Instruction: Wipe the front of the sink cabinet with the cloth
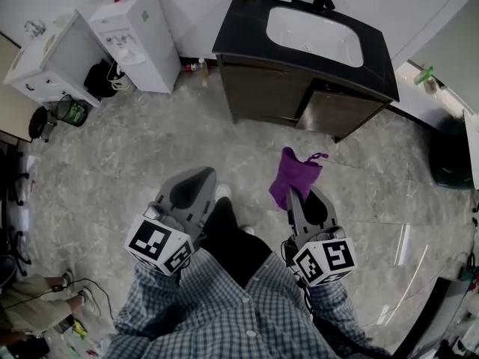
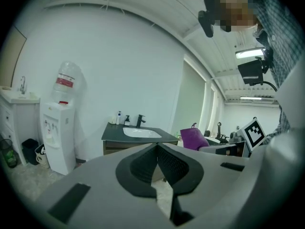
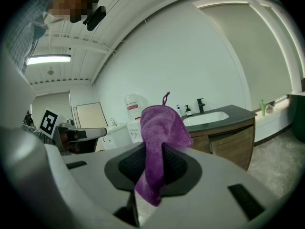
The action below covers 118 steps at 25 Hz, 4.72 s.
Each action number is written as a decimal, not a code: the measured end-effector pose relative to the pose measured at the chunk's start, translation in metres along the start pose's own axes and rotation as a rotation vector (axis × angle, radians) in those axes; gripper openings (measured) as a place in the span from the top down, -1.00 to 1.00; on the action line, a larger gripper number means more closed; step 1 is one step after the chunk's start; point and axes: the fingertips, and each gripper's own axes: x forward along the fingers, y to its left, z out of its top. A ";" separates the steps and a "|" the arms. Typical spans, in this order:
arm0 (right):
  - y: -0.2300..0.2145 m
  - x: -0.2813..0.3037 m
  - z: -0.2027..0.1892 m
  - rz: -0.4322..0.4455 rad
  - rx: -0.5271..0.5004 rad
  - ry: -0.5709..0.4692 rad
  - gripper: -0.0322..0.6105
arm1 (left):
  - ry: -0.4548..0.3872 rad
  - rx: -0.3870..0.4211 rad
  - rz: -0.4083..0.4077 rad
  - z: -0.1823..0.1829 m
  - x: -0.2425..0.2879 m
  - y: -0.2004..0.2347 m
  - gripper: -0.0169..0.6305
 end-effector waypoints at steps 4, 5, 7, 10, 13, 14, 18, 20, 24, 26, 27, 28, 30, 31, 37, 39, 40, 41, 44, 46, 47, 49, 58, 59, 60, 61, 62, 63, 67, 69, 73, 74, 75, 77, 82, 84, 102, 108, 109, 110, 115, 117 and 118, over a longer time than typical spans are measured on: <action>-0.008 0.027 0.006 -0.010 -0.010 0.000 0.66 | -0.006 0.009 -0.032 0.005 0.024 0.016 0.91; -0.009 0.036 0.009 -0.012 -0.011 0.000 0.66 | -0.004 0.005 -0.036 0.006 0.030 0.023 0.91; -0.013 0.058 0.016 -0.018 -0.006 -0.002 0.66 | -0.001 -0.005 -0.043 0.011 0.048 0.041 0.91; -0.020 0.096 0.029 -0.028 0.001 0.000 0.66 | -0.004 -0.010 -0.058 0.024 0.076 0.070 0.91; -0.024 0.130 0.038 -0.042 0.006 0.007 0.66 | -0.002 -0.016 -0.075 0.036 0.099 0.098 0.91; -0.025 0.140 0.040 -0.048 0.008 0.011 0.66 | 0.000 -0.017 -0.082 0.038 0.105 0.107 0.91; -0.032 0.182 0.047 -0.087 0.019 0.024 0.66 | 0.020 -0.007 -0.110 0.045 0.131 0.141 0.91; -0.041 0.200 0.047 -0.116 0.024 0.026 0.66 | 0.030 -0.014 -0.122 0.043 0.144 0.156 0.91; -0.065 0.232 0.044 -0.193 0.036 0.015 0.66 | 0.074 -0.032 -0.140 0.031 0.165 0.182 0.91; -0.084 0.245 0.041 -0.233 0.030 0.012 0.66 | 0.098 -0.046 -0.144 0.021 0.177 0.191 0.91; -0.095 0.250 0.039 -0.251 0.020 0.017 0.66 | 0.112 -0.059 -0.143 0.013 0.183 0.193 0.91; -0.107 0.255 0.035 -0.268 0.008 0.023 0.66 | 0.127 -0.068 -0.143 0.005 0.188 0.195 0.91; -0.134 0.264 0.028 -0.312 -0.004 0.024 0.66 | 0.148 -0.062 -0.158 -0.009 0.201 0.196 0.91; -0.148 0.269 0.025 -0.338 -0.005 0.019 0.66 | 0.150 -0.054 -0.170 -0.013 0.209 0.197 0.91; -0.211 0.295 0.010 -0.438 -0.081 -0.025 0.66 | 0.124 -0.106 -0.146 -0.041 0.249 0.211 0.91; -0.229 0.304 0.000 -0.452 -0.072 -0.034 0.66 | 0.119 -0.127 -0.135 -0.053 0.261 0.215 0.91; -0.240 0.309 -0.005 -0.464 -0.063 -0.040 0.66 | 0.117 -0.138 -0.131 -0.059 0.268 0.218 0.91; -0.250 0.313 -0.010 -0.477 -0.058 -0.045 0.66 | 0.117 -0.148 -0.124 -0.066 0.275 0.222 0.91; -0.277 0.317 -0.026 -0.508 -0.070 -0.033 0.66 | 0.128 -0.179 -0.076 -0.090 0.284 0.232 0.91; -0.296 0.315 -0.038 -0.538 -0.077 -0.015 0.66 | 0.139 -0.176 -0.033 -0.105 0.284 0.241 0.91; -0.306 0.314 -0.043 -0.554 -0.079 -0.009 0.66 | 0.144 -0.169 -0.012 -0.111 0.284 0.246 0.91; -0.325 0.313 -0.049 -0.584 -0.084 -0.005 0.66 | 0.150 -0.163 0.023 -0.122 0.285 0.258 0.91; -0.373 0.337 -0.059 -0.688 -0.095 -0.019 0.66 | 0.149 -0.220 0.109 -0.146 0.282 0.282 0.91; -0.373 0.344 -0.060 -0.683 -0.091 -0.024 0.66 | 0.152 -0.225 0.110 -0.149 0.282 0.282 0.91; -0.373 0.350 -0.061 -0.679 -0.087 -0.028 0.66 | 0.154 -0.230 0.112 -0.152 0.282 0.282 0.91; -0.373 0.357 -0.063 -0.676 -0.084 -0.032 0.66 | 0.157 -0.236 0.115 -0.154 0.281 0.282 0.91; -0.373 0.362 -0.064 -0.675 -0.081 -0.035 0.66 | 0.160 -0.242 0.118 -0.157 0.281 0.282 0.91; -0.374 0.367 -0.065 -0.676 -0.079 -0.039 0.66 | 0.162 -0.247 0.120 -0.159 0.280 0.282 0.91; -0.375 0.383 -0.064 -0.686 -0.079 -0.048 0.66 | 0.170 -0.258 0.125 -0.165 0.275 0.285 0.91; -0.373 0.392 -0.063 -0.685 -0.078 -0.053 0.66 | 0.172 -0.261 0.129 -0.167 0.273 0.288 0.91; -0.362 0.406 -0.060 -0.672 -0.061 -0.068 0.66 | 0.159 -0.275 0.149 -0.165 0.270 0.296 0.91; -0.359 0.409 -0.060 -0.670 -0.055 -0.071 0.66 | 0.156 -0.276 0.155 -0.164 0.268 0.298 0.91; -0.355 0.411 -0.060 -0.666 -0.050 -0.074 0.66 | 0.153 -0.275 0.160 -0.163 0.267 0.300 0.91; -0.348 0.416 -0.060 -0.652 -0.051 -0.076 0.66 | 0.145 -0.274 0.169 -0.159 0.264 0.304 0.91; -0.330 0.431 -0.058 -0.614 -0.063 -0.075 0.66 | 0.138 -0.272 0.188 -0.154 0.255 0.314 0.91; -0.324 0.435 -0.058 -0.600 -0.061 -0.073 0.66 | 0.133 -0.273 0.195 -0.153 0.253 0.317 0.91; -0.233 0.492 -0.072 -0.386 -0.110 -0.029 0.66 | 0.106 -0.313 0.218 -0.154 0.230 0.324 0.91; -0.206 0.509 -0.077 -0.319 -0.131 -0.013 0.66 | 0.094 -0.326 0.243 -0.155 0.219 0.330 0.91; -0.202 0.512 -0.077 -0.309 -0.134 -0.010 0.66 | 0.093 -0.327 0.247 -0.156 0.217 0.331 0.91; -0.197 0.514 -0.078 -0.298 -0.136 -0.007 0.66 | 0.091 -0.329 0.252 -0.156 0.215 0.332 0.91; -0.173 0.530 -0.082 -0.235 -0.161 0.015 0.66 | 0.072 -0.348 0.268 -0.156 0.207 0.337 0.91; -0.162 0.536 -0.084 -0.206 -0.174 0.025 0.66 | 0.080 -0.346 0.277 -0.159 0.202 0.338 0.91; -0.157 0.539 -0.085 -0.192 -0.180 0.030 0.66 | 0.080 -0.348 0.282 -0.160 0.200 0.339 0.91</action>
